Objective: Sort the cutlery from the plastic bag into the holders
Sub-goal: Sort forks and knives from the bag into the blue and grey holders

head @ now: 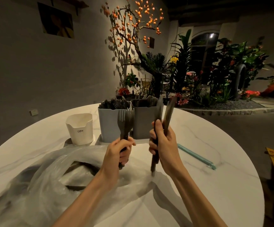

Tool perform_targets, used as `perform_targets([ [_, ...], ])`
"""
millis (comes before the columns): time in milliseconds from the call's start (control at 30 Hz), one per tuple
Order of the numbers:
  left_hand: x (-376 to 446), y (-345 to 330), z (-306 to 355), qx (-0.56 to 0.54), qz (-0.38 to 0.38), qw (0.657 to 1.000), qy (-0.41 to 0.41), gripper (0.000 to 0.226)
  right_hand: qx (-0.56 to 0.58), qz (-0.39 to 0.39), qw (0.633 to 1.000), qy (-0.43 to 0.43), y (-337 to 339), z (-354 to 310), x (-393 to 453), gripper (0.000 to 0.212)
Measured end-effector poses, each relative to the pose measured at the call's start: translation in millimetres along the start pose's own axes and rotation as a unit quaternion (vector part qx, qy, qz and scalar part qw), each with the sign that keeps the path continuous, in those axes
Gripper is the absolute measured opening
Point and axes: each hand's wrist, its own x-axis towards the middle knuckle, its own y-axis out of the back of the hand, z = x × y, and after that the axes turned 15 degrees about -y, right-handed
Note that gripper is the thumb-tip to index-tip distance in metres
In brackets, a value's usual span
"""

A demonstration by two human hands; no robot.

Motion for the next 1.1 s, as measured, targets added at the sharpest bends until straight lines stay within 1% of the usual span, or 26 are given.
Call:
perform_targets([
  [67, -2, 0, 3, 0.0, -0.007, 1.0, 0.008, 0.016, -0.021, 0.02, 0.999, 0.014, -1, -3, -1, 0.032],
  [133, -3, 2, 2, -0.005, -0.013, 1.0, 0.024, 0.022, -0.03, 0.037, 0.998, 0.03, -1, -6, -5, 0.033],
  [167, -4, 2, 1, -0.002, -0.012, 0.999, 0.037, 0.028, -0.007, 0.036, 0.999, 0.033, -1, -8, -8, 0.033],
  [200, -3, 1, -1, 0.012, -0.003, 0.998, 0.055, 0.034, 0.03, 0.031, 0.998, 0.035, 0, -10, -10, 0.038],
  [267, 0, 0, -7, 0.07, 0.032, 0.992, 0.101, 0.041, 0.096, 0.035, 0.994, 0.037, 4, -14, -9, 0.049],
  [300, 1, 0, -9, 0.097, 0.05, 0.987, 0.119, 0.042, 0.108, 0.04, 0.993, 0.034, 6, -14, -7, 0.053],
  [333, 2, 1, -11, 0.108, 0.063, 0.984, 0.128, 0.042, 0.099, 0.041, 0.994, 0.026, 7, -12, -6, 0.054],
  [367, 3, 1, -12, 0.108, 0.07, 0.983, 0.128, 0.044, 0.067, 0.039, 0.997, 0.006, 6, -6, -4, 0.053],
  [400, 2, 3, -13, 0.104, 0.072, 0.985, 0.12, 0.047, 0.011, 0.041, 0.999, -0.024, 4, 3, -3, 0.05],
  [467, 0, 3, -14, 0.104, 0.068, 0.987, 0.101, 0.055, -0.116, 0.058, 0.988, -0.087, -3, 21, 1, 0.047],
  [500, -1, 4, -14, 0.101, 0.064, 0.988, 0.093, 0.058, -0.143, 0.068, 0.982, -0.104, -6, 27, 2, 0.047],
  [533, -2, 3, -14, 0.091, 0.059, 0.99, 0.087, 0.06, -0.131, 0.073, 0.983, -0.108, -5, 30, 4, 0.047],
  [600, -2, 3, -13, 0.06, 0.055, 0.994, 0.074, 0.062, -0.068, 0.056, 0.991, -0.101, -3, 31, 7, 0.046],
  [633, -1, 4, -15, 0.055, 0.058, 0.995, 0.066, 0.062, -0.064, 0.041, 0.992, -0.103, -2, 32, 7, 0.045],
  [700, -1, 3, -17, 0.063, 0.066, 0.994, 0.061, 0.06, -0.102, 0.033, 0.987, -0.123, 0, 37, 6, 0.039],
  [733, -2, 3, -18, 0.067, 0.068, 0.993, 0.068, 0.058, -0.112, 0.044, 0.984, -0.13, 1, 39, 4, 0.036],
  [800, -3, 3, -21, 0.063, 0.08, 0.991, 0.092, 0.055, -0.092, 0.065, 0.987, -0.111, 1, 41, 2, 0.034],
  [867, 0, 2, -18, 0.053, 0.1, 0.987, 0.111, 0.053, -0.05, 0.054, 0.993, -0.087, 1, 34, 4, 0.038],
  [933, 9, -1, -6, 0.04, 0.094, 0.988, 0.113, 0.052, -0.022, 0.031, 0.995, -0.092, 0, 14, 10, 0.049],
  [1000, 31, -3, 17, 0.042, 0.074, 0.992, 0.092, 0.054, 0.002, 0.006, 0.996, -0.084, -5, -22, 26, 0.056],
  [1100, 76, -5, 54, 0.068, 0.058, 0.995, 0.054, 0.052, 0.026, -0.03, 0.999, -0.024, -13, -85, 58, 0.054],
])
